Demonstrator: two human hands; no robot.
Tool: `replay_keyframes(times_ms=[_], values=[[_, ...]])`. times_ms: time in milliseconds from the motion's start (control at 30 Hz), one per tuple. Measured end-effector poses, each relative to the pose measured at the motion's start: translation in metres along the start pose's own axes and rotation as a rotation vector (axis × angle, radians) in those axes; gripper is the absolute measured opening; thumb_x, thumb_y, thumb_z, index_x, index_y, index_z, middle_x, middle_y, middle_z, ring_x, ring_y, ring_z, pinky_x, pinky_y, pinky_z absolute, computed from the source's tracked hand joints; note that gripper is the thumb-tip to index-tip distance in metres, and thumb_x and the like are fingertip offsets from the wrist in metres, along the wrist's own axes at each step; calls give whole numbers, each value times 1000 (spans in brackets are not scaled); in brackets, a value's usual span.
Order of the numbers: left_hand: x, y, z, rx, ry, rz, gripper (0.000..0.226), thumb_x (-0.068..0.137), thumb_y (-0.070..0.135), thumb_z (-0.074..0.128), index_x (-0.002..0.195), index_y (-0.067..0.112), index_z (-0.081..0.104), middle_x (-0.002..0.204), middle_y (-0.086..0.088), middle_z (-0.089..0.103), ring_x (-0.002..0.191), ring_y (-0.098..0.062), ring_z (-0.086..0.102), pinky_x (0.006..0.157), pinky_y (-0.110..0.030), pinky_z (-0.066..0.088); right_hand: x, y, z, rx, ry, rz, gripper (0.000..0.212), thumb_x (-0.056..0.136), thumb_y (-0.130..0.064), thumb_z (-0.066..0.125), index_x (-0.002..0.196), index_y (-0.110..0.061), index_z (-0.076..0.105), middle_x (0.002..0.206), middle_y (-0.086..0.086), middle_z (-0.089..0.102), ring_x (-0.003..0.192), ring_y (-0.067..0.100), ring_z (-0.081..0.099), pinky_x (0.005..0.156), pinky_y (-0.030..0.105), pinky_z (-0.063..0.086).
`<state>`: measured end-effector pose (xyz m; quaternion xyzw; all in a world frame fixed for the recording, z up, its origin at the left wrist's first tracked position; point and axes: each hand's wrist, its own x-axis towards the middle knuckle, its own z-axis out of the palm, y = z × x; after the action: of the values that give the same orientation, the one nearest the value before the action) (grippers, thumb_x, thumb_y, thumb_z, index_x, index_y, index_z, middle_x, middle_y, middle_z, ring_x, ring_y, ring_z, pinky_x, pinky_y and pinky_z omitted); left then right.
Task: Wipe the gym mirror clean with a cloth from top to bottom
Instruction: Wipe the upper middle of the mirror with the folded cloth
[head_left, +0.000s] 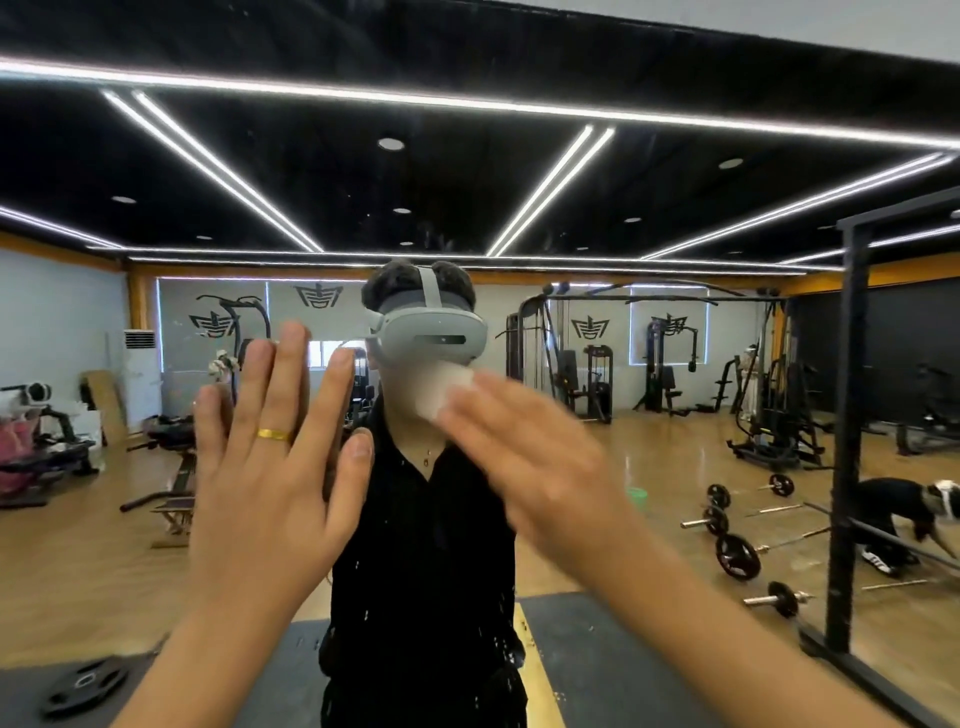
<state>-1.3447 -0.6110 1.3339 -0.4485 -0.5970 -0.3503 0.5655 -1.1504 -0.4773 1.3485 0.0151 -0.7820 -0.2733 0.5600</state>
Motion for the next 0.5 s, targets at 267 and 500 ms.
replay_keyframes(times_ms=[267, 500], values=[[0, 1, -2, -17, -28, -12, 62, 103, 40, 34, 161, 17, 30, 172, -10, 12, 158, -30, 11, 127, -55, 6, 66, 31, -23, -62, 235, 365, 45, 97, -2, 49, 142, -2, 57, 144, 15, 58, 138, 24, 47, 123, 20, 26], [1, 1, -2, 1, -14, -7, 61, 104, 39, 35, 161, 16, 32, 171, -12, 15, 158, -31, 13, 126, -58, 10, 7, -15, 4, 5, -53, 41, 64, 84, 14, 63, 145, -6, 56, 151, 13, 54, 145, 28, 44, 121, 44, 36]])
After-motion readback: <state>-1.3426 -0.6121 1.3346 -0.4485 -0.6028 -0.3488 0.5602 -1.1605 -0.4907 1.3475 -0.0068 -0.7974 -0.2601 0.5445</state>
